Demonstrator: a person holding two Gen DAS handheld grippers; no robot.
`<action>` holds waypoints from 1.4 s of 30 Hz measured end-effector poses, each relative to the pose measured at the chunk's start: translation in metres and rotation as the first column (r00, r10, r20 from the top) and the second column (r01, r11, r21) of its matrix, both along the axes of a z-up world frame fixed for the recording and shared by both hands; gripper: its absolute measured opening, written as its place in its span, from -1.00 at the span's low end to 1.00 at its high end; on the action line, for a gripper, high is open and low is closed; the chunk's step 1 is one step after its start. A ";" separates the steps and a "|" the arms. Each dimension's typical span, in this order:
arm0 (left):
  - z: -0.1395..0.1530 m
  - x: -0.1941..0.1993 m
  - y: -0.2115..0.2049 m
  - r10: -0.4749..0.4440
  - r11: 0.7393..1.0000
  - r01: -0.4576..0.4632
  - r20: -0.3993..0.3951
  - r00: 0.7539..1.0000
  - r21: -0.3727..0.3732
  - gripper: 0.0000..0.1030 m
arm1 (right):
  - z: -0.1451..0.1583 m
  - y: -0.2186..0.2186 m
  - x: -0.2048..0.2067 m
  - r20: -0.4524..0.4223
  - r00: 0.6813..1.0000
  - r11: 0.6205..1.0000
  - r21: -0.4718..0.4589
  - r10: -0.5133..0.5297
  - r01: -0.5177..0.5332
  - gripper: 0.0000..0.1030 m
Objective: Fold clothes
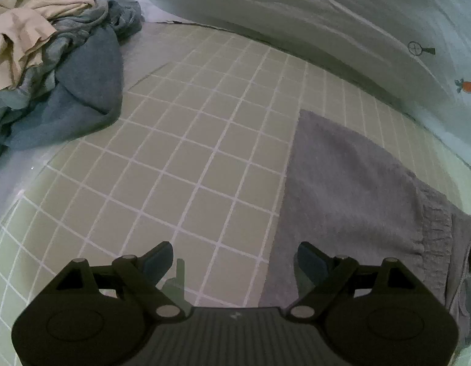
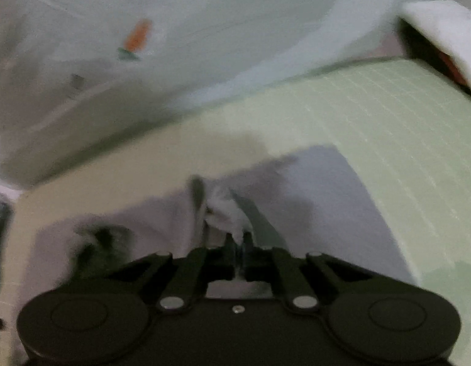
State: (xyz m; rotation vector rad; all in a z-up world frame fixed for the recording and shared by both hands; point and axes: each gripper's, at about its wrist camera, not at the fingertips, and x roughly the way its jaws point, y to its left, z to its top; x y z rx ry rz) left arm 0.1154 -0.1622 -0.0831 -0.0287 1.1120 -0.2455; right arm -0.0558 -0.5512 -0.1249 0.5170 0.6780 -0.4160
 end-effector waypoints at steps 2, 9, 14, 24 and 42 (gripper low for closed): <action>0.000 0.000 -0.001 -0.004 1.000 0.004 0.002 1.000 0.002 0.73 | 0.014 0.008 0.015 0.068 0.996 0.998 0.033 0.059 -0.061 -0.92; 0.002 0.000 0.002 0.009 1.000 -0.009 0.005 1.000 0.009 0.73 | 0.035 0.011 0.031 0.294 0.956 0.971 0.226 0.007 -0.076 0.12; 0.001 0.001 0.008 0.036 0.999 -0.036 -0.004 0.999 -0.003 0.73 | 0.028 0.006 0.003 0.128 0.989 0.995 0.074 -0.080 0.070 0.11; 0.008 -0.017 0.004 -0.043 0.999 0.043 0.012 0.999 0.005 0.73 | -0.012 0.038 -0.057 -0.196 0.966 0.981 -0.123 -0.170 0.148 0.03; 0.010 -0.077 0.074 -0.102 0.993 0.100 0.020 0.995 0.064 0.73 | 0.001 0.155 -0.063 -0.143 0.990 0.982 -0.185 -0.001 -0.026 0.16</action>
